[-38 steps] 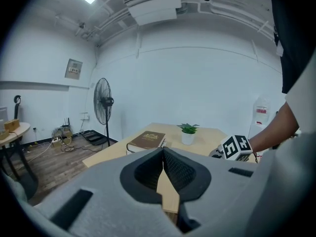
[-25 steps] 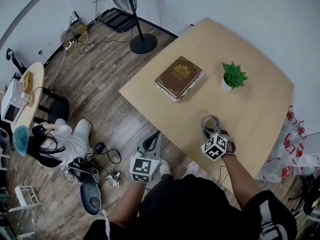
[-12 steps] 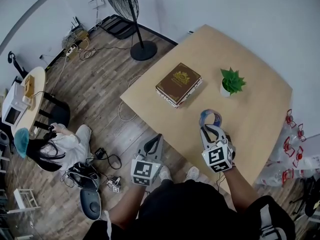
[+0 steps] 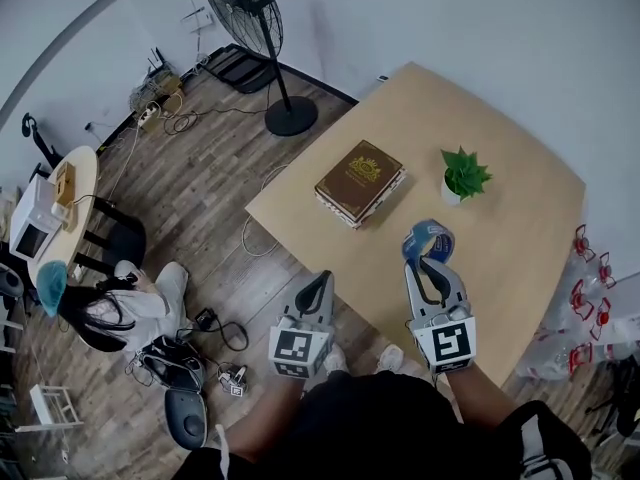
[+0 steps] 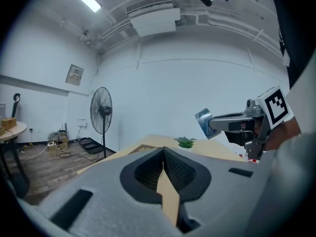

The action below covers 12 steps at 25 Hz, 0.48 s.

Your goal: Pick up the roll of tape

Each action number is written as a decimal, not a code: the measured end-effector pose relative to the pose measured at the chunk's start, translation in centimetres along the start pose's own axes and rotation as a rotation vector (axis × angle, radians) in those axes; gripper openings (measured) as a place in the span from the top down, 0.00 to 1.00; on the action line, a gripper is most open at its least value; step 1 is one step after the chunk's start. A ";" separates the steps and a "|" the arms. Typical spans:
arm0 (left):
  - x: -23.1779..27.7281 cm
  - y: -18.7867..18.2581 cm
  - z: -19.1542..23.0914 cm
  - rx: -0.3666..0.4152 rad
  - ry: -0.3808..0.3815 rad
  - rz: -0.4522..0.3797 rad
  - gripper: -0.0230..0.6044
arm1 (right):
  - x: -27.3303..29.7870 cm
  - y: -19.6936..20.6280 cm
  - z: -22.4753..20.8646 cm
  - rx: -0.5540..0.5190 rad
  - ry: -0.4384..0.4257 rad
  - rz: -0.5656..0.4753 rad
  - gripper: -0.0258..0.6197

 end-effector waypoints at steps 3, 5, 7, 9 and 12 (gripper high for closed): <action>-0.3 -0.5 -0.3 0.003 0.009 -0.011 0.96 | -0.5 -0.2 -0.1 0.027 0.004 -0.035 0.89; -0.9 -0.5 -0.4 -0.010 0.008 -0.013 0.96 | -0.8 -0.2 -0.1 0.022 0.004 -0.053 0.90; -1.4 -0.3 -0.2 -0.024 -0.005 -0.009 0.96 | -0.9 -0.2 -0.1 0.005 0.008 -0.061 0.90; -1.5 -0.4 -0.1 -0.021 -0.016 -0.008 0.96 | -0.8 -0.3 -0.2 -0.035 0.013 -0.062 0.90; -1.3 -0.7 -0.3 -0.001 -0.018 -0.010 0.96 | -0.7 -0.5 -0.3 -0.060 0.023 -0.077 0.90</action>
Point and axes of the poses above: the fingertips, and each gripper's own axes: x forward along the fingers, z to its left, y out of its underside, the point moved 10 cm from there along -x, backward along the fingers, and after that the axes turned 10 degrees about y, right-handed, at the moved point
